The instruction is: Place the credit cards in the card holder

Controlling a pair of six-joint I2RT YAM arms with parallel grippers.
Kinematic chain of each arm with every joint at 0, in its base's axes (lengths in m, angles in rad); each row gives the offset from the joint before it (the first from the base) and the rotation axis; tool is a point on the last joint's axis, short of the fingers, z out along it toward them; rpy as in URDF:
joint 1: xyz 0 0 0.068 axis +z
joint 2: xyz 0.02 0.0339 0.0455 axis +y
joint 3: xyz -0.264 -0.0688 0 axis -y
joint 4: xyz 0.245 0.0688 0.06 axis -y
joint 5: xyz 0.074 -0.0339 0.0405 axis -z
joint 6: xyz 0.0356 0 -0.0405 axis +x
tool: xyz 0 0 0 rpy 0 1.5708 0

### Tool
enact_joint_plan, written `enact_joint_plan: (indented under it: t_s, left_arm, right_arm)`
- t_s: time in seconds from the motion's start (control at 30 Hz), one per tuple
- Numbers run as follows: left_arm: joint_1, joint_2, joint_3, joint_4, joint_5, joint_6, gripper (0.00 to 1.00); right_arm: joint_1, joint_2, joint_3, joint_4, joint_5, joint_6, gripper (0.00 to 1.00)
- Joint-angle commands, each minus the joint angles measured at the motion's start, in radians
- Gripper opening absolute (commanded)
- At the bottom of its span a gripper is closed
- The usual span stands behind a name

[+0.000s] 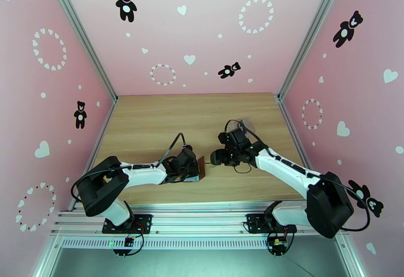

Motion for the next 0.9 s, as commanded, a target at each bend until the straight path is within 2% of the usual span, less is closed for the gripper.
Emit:
enact_joint_plan:
  t_s: [0.0, 0.07, 0.13, 0.23, 0.27, 0.43, 0.63, 0.87]
  left_arm:
    - [-0.008, 0.039, 0.011, -0.088, -0.034, 0.025, 0.00]
    - [-0.008, 0.046, 0.017, -0.093, -0.038, 0.026, 0.00]
    - [-0.009, 0.047, 0.016, -0.091, -0.037, 0.024, 0.00]
    - [-0.012, 0.046, 0.010, -0.076, -0.032, 0.020, 0.00]
    - [-0.013, 0.048, 0.010, -0.073, -0.030, 0.019, 0.00]
    - [-0.015, 0.043, 0.004, -0.066, -0.028, 0.018, 0.00]
    - [-0.015, 0.013, -0.024, -0.059, -0.034, 0.013, 0.00]
    - [-0.016, -0.036, -0.087, -0.016, -0.039, 0.004, 0.00]
  right_arm:
    - [0.001, -0.063, 0.020, 0.002, -0.081, 0.017, 0.61]
    - [0.011, -0.071, -0.001, 0.064, -0.144, 0.059, 0.46]
    - [0.026, -0.059, -0.009, 0.101, -0.167, 0.087, 0.26]
    - [0.044, -0.014, -0.027, 0.147, -0.178, 0.120, 0.07]
    - [0.052, 0.009, -0.034, 0.170, -0.189, 0.131, 0.04]
    - [0.100, 0.156, -0.042, 0.230, -0.196, 0.143, 0.00]
    - [0.102, 0.284, -0.068, 0.232, -0.118, 0.129, 0.00]
    - [0.104, 0.424, -0.074, 0.278, -0.128, 0.125, 0.00]
